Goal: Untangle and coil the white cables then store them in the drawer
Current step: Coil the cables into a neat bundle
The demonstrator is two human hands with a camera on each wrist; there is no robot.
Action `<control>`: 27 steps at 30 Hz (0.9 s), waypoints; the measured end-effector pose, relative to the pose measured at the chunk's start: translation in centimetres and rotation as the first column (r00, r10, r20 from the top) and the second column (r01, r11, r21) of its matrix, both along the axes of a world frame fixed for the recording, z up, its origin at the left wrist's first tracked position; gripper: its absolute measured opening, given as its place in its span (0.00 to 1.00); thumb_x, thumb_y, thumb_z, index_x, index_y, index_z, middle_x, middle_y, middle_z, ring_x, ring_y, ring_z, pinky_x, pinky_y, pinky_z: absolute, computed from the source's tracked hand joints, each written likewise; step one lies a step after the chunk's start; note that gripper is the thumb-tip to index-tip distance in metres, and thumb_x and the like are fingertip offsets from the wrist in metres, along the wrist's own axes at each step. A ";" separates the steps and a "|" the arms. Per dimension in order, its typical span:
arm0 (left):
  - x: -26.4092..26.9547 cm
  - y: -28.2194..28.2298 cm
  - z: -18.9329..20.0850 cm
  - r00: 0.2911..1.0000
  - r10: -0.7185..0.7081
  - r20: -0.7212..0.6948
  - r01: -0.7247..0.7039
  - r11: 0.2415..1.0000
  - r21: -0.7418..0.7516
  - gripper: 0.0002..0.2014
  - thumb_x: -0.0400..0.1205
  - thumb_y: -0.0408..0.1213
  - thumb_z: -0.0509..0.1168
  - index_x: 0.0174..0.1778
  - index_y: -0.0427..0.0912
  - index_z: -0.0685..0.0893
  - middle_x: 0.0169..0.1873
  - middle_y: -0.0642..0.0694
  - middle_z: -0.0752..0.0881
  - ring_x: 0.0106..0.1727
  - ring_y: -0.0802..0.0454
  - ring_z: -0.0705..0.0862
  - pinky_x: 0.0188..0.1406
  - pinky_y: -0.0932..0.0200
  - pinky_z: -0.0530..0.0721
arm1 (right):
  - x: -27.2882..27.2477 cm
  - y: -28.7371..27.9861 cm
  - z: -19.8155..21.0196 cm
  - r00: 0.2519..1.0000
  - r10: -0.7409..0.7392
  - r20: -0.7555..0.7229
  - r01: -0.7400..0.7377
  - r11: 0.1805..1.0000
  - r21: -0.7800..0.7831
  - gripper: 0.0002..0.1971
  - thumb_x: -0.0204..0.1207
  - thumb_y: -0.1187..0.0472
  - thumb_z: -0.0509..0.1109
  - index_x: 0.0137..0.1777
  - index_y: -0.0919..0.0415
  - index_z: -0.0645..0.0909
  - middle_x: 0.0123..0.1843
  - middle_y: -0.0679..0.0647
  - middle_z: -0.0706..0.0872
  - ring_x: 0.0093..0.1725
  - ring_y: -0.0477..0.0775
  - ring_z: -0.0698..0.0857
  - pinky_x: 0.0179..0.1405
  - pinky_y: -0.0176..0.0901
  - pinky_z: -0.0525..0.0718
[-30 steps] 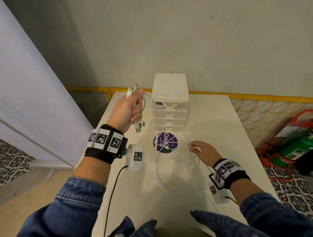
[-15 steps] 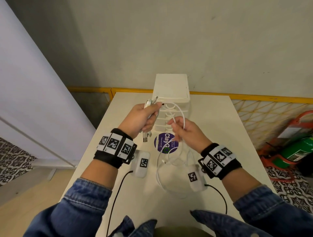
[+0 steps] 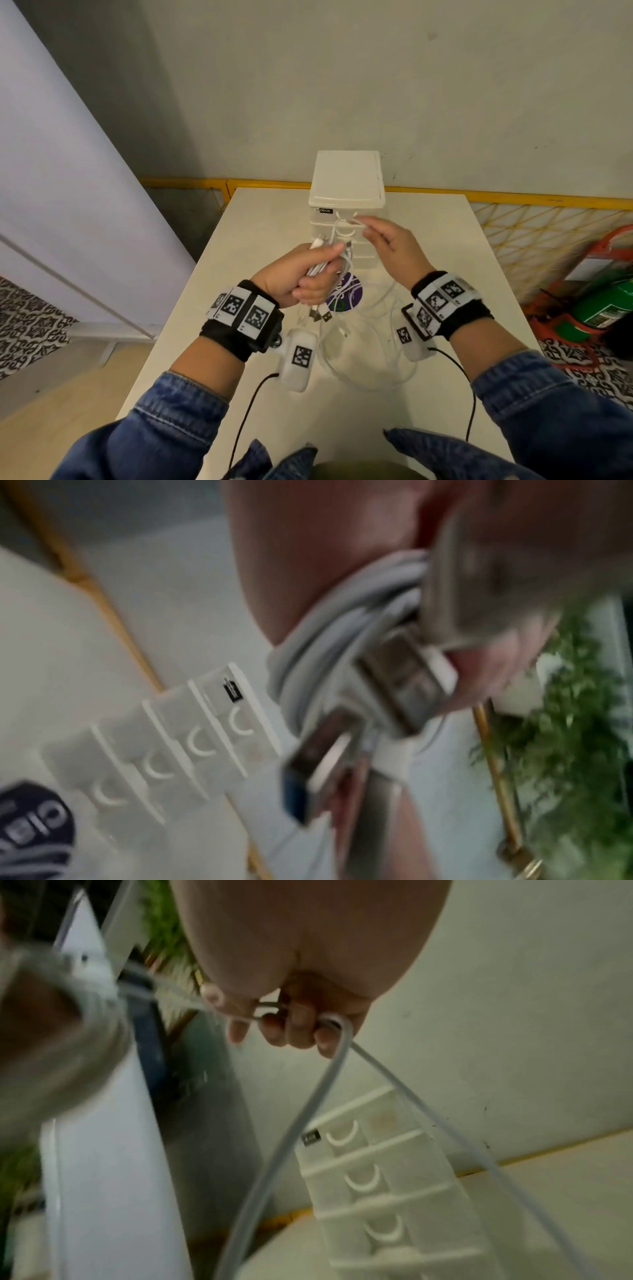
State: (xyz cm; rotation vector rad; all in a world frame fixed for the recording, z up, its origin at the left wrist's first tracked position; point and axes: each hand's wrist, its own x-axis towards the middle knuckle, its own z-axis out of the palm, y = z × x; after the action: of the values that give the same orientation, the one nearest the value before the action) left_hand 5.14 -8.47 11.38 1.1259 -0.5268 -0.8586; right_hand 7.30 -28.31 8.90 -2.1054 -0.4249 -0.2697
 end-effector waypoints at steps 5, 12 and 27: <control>0.5 -1.1 1.8 0.995 -0.076 -0.059 0.043 0.900 -0.433 0.19 0.79 0.55 0.62 0.34 0.43 0.81 0.13 0.53 0.63 0.11 0.57 0.62 0.10 0.68 0.65 | -2.1 1.5 -2.7 0.998 0.004 -0.061 -0.013 0.987 -0.163 0.16 0.83 0.55 0.53 0.64 0.61 0.73 0.41 0.54 0.84 0.38 0.53 0.81 0.39 0.42 0.74; 2.3 -1.2 3.5 0.820 0.519 -0.243 -0.564 0.654 -0.505 0.22 0.79 0.61 0.52 0.34 0.45 0.72 0.14 0.55 0.68 0.14 0.62 0.65 0.15 0.67 0.67 | -4.4 3.7 -5.8 0.963 0.069 -0.259 -0.132 0.964 -0.233 0.11 0.84 0.60 0.53 0.61 0.58 0.73 0.46 0.52 0.85 0.44 0.58 0.83 0.43 0.42 0.73; 2.1 0.4 -3.6 0.634 0.304 0.711 -0.705 0.604 0.370 0.12 0.82 0.42 0.64 0.33 0.43 0.79 0.18 0.47 0.78 0.17 0.54 0.75 0.20 0.61 0.72 | -4.8 3.9 -0.7 0.979 0.161 0.124 -0.127 0.961 -0.247 0.15 0.75 0.46 0.57 0.52 0.48 0.83 0.44 0.48 0.91 0.40 0.47 0.85 0.40 0.38 0.78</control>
State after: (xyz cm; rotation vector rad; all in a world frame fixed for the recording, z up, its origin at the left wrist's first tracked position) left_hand 7.21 -8.07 7.79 2.0900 -0.3462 -0.0784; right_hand 2.51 -24.40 8.24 -2.2831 -0.7247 -0.2970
